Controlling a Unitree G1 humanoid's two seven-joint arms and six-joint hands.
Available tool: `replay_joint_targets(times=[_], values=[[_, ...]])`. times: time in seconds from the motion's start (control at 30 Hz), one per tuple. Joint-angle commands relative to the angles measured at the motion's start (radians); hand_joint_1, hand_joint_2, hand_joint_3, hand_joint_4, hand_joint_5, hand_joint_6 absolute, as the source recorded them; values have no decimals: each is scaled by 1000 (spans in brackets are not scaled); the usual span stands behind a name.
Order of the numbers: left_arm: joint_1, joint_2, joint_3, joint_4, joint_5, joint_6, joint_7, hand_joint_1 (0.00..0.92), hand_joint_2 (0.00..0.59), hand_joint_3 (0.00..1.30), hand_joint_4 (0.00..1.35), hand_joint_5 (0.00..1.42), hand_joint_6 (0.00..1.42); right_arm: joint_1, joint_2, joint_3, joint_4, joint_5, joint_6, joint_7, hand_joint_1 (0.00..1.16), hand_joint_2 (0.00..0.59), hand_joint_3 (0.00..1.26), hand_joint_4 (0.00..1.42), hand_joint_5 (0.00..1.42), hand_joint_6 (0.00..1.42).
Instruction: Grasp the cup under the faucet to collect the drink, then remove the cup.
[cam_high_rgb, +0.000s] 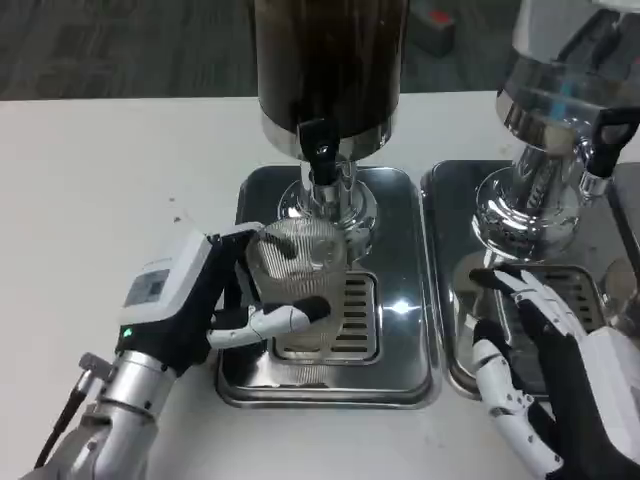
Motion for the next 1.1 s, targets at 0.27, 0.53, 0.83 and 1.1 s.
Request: replay_joint_targets(times=[0.27, 0.53, 0.83, 1.1], values=[[-70, -5, -47, 63, 18, -5, 5, 196, 96, 696, 819, 1034, 1424, 17, 11, 6, -10, -15, 9, -6, 67, 506, 241, 126, 108, 261], [-92, -2, -80, 87, 20, -6, -12, 168, 90, 640, 747, 981, 1403, 28, 19, 12, -9, -21, 8, -9, 66, 506, 247, 129, 121, 265], [-77, 13, -93, 68, 13, -10, -22, 123, 81, 534, 661, 926, 1364, 29, 26, 18, -3, -19, 9, -4, 65, 506, 250, 141, 141, 282], [-57, 39, -84, 36, 14, 5, -22, 66, 61, 479, 539, 808, 1232, 20, 28, 22, 4, -12, 9, 4, 64, 506, 259, 151, 178, 286]])
